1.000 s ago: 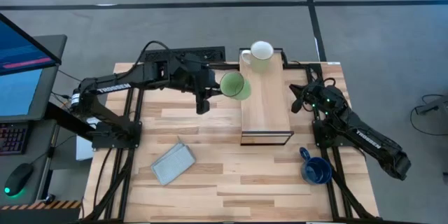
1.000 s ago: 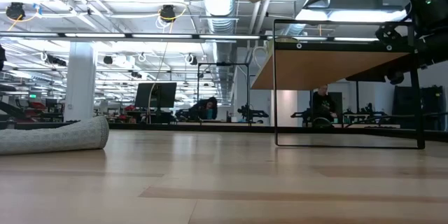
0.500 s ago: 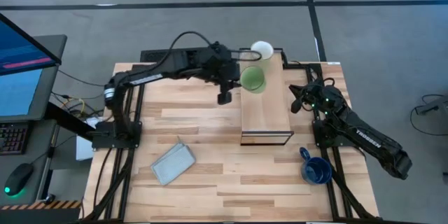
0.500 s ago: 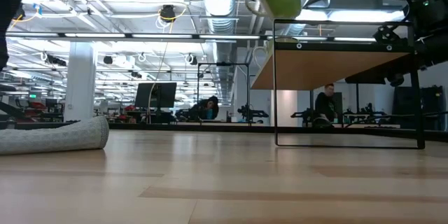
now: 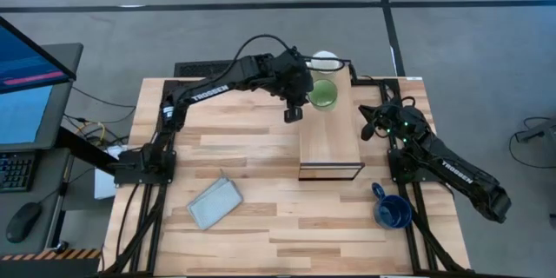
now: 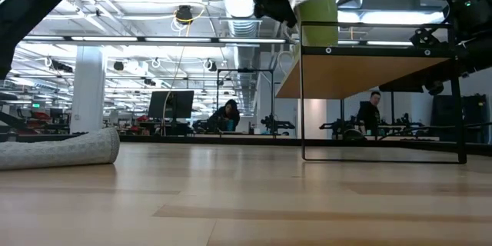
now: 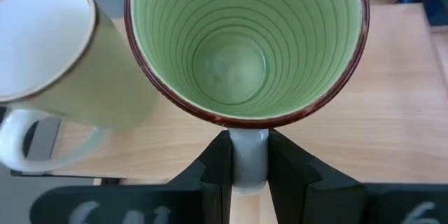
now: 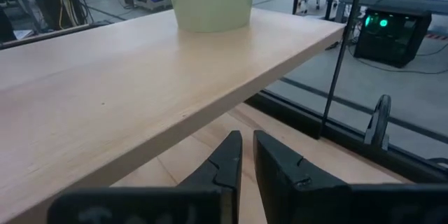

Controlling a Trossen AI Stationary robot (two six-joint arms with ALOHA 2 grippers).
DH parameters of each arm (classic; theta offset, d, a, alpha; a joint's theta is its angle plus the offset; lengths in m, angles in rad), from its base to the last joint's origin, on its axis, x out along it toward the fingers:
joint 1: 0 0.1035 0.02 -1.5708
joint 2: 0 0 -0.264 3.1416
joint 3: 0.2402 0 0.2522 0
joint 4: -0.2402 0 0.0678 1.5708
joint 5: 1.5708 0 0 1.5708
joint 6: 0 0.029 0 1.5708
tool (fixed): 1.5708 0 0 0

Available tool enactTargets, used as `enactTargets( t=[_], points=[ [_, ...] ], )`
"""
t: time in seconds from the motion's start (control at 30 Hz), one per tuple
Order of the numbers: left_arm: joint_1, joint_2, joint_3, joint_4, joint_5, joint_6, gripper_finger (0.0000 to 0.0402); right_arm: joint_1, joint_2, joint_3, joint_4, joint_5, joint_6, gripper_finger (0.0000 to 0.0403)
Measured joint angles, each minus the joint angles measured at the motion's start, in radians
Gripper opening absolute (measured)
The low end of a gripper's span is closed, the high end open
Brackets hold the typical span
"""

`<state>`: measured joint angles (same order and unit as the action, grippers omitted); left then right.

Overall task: Stack small to large cups/mugs on shelf
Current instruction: Put the green mug on the shelf

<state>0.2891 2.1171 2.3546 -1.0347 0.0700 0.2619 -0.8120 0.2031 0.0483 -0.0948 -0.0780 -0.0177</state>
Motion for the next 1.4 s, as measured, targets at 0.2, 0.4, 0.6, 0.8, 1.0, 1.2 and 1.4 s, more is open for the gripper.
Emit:
enactTargets(
  t=[0.2, 0.4, 0.6, 0.8, 1.0, 1.2, 1.4],
  points=[
    [0.027, 0.029, 0.0, -0.002, 0.0, -0.01, 0.0049, 0.0, 0.0, 0.0, 0.0, 0.0, 0.002, 0.006],
    [0.046, 0.049, -0.001, 0.009, -0.003, 0.003, 0.0049, 0.0, 0.0, 0.0, 0.0, 0.0, 0.002, 0.006],
    [0.059, 0.048, -0.001, 0.016, 0.034, -0.008, 0.0049, 0.0, 0.0, 0.0, 0.0, 0.0, 0.002, 0.006],
    [0.062, 0.081, 0.0, 0.035, 0.06, -0.009, 0.0049, 0.0, 0.0, 0.0, 0.0, 0.0, 0.002, 0.006],
    [0.065, 0.095, -0.002, 0.019, 0.056, 0.0, 0.0049, 0.014, 0.0, 0.0, 0.0, 0.0, -0.002, 0.006],
    [0.065, 0.095, -0.002, 0.014, 0.055, -0.011, 0.0055, 0.015, 0.0, 0.0, 0.0, 0.0, -0.008, 0.006],
    [0.064, 0.095, -0.001, 0.02, 0.055, 0.004, 0.0082, 0.015, 0.0, 0.0, -0.001, 0.0, -0.008, 0.006]
  ],
)
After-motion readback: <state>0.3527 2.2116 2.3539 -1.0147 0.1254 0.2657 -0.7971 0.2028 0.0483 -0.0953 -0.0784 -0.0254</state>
